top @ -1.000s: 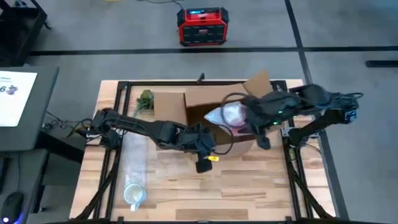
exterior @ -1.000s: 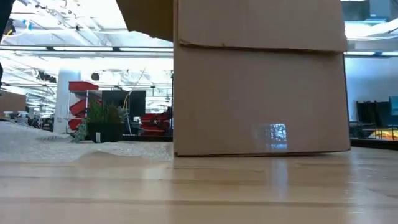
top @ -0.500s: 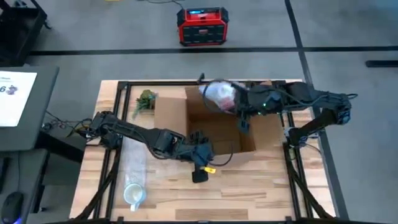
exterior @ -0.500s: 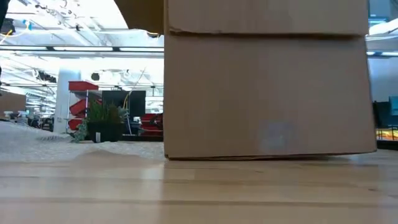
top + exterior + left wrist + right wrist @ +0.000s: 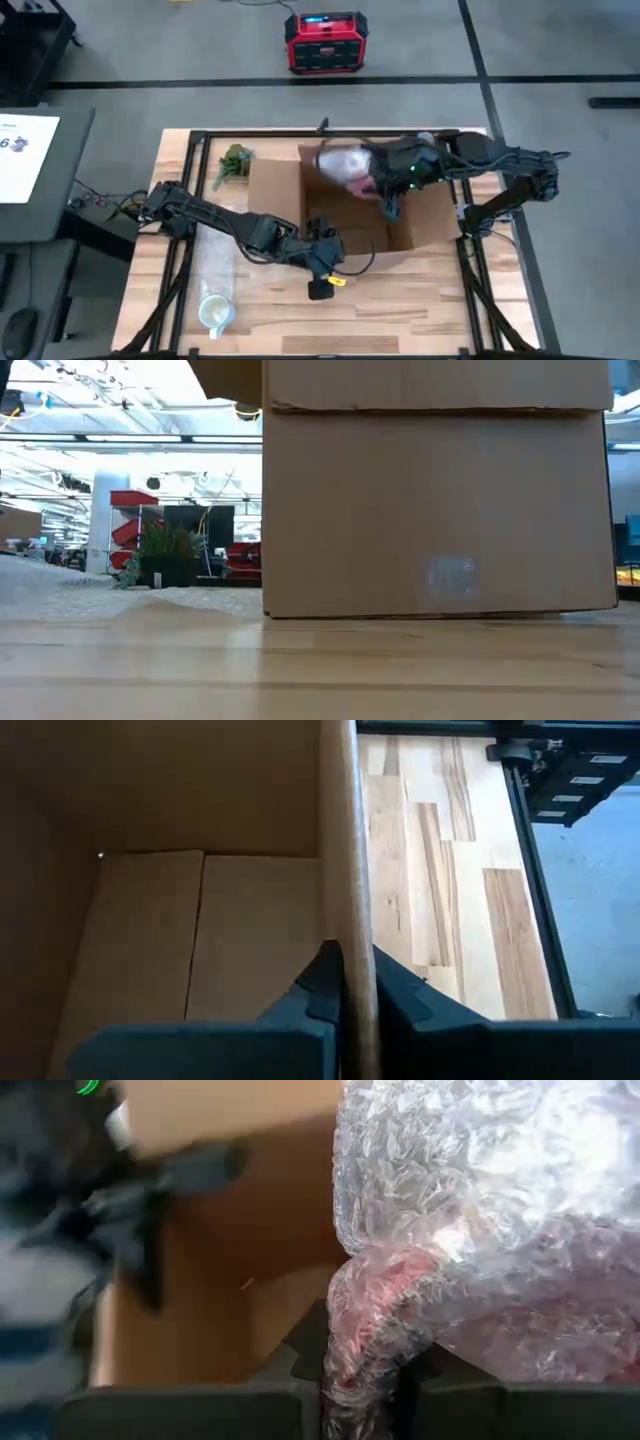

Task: Wrap mug
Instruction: Put the wrapped red mug into the cardboard box

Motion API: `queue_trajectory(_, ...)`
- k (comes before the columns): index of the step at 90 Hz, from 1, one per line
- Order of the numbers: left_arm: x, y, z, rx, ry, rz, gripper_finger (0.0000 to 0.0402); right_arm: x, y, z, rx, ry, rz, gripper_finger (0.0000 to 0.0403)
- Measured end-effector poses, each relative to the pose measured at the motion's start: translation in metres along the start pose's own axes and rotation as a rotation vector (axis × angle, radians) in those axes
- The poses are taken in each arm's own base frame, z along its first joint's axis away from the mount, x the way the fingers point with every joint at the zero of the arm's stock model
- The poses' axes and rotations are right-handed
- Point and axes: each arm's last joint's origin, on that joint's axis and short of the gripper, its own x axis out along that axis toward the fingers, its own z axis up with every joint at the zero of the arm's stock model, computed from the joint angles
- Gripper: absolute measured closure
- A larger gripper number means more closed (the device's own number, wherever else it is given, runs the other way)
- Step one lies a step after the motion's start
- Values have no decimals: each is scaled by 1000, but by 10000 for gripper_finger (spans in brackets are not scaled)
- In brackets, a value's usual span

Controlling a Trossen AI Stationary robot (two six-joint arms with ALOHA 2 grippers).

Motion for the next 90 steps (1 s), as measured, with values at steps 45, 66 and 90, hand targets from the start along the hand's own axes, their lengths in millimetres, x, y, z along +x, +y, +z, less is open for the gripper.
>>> queue_trajectory(45, -3, -14, -4, 10, -8, -13, 398, 88, 8, -15, -204, 315, 49, 373)
queue_trajectory(66, -4, -17, -6, -10, -9, -6, 398, 132, -3, -51, -174, 416, 35, 373)
queue_trajectory(90, -4, -17, -6, -30, -7, -2, 398, 165, -16, -89, -51, 485, -59, 373)
